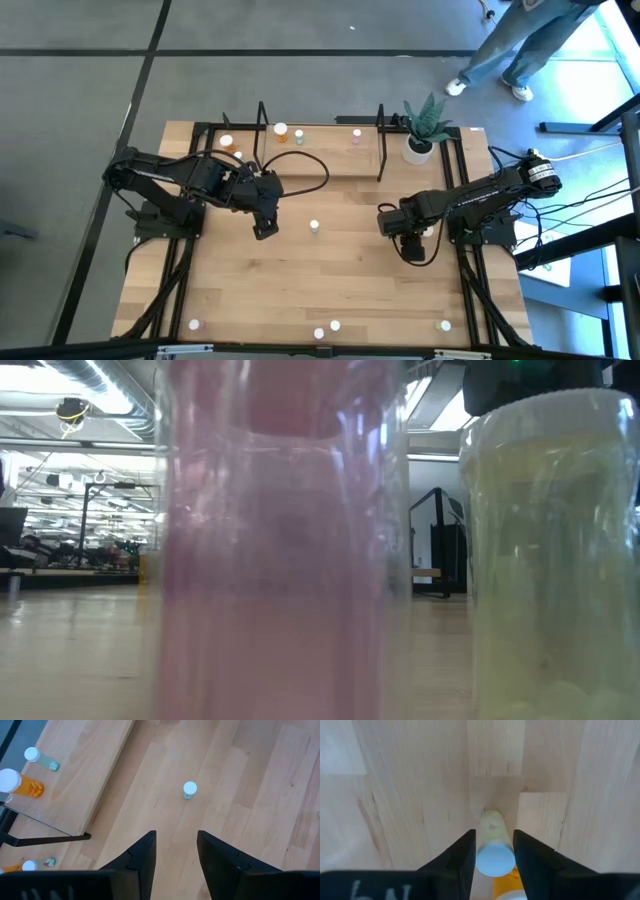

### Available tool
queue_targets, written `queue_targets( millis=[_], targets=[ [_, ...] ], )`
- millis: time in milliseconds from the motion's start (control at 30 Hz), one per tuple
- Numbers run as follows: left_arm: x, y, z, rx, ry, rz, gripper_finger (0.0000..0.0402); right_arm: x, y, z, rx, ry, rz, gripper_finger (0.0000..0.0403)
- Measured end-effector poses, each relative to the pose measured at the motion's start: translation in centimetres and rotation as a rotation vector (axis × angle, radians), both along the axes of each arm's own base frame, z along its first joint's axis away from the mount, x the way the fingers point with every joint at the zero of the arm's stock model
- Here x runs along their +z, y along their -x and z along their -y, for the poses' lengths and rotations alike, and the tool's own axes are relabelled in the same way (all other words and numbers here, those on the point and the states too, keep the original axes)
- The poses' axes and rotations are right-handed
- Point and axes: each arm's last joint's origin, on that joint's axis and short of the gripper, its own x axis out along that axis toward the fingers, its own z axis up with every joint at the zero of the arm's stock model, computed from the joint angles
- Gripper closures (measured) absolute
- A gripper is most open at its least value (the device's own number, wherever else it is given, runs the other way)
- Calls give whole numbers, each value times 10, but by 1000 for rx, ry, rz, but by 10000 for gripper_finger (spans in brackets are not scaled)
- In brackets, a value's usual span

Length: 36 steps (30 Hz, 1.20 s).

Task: Pick and place medicine bottles onto shelf by color
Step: Put the top yellow pill bottle on the shelf

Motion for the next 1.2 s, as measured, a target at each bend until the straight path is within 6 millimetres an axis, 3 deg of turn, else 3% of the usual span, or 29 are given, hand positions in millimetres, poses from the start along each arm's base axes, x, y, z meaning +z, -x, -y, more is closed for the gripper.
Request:
queue_targets(
  millis=[467,833,1000,1200],
  targets=[
    [0,0,0,0,1,0,266,0,-7,-2,-49,-20,74,280],
    [0,0,0,0,1,0,266,2,-8,-2,-74,-22,70,202],
    [0,0,0,0,1,0,266,15,-15,-3,-122,-65,93,171],
    [0,0,0,0,1,0,266,34,-20,2,-181,-62,81,168]
  ],
)
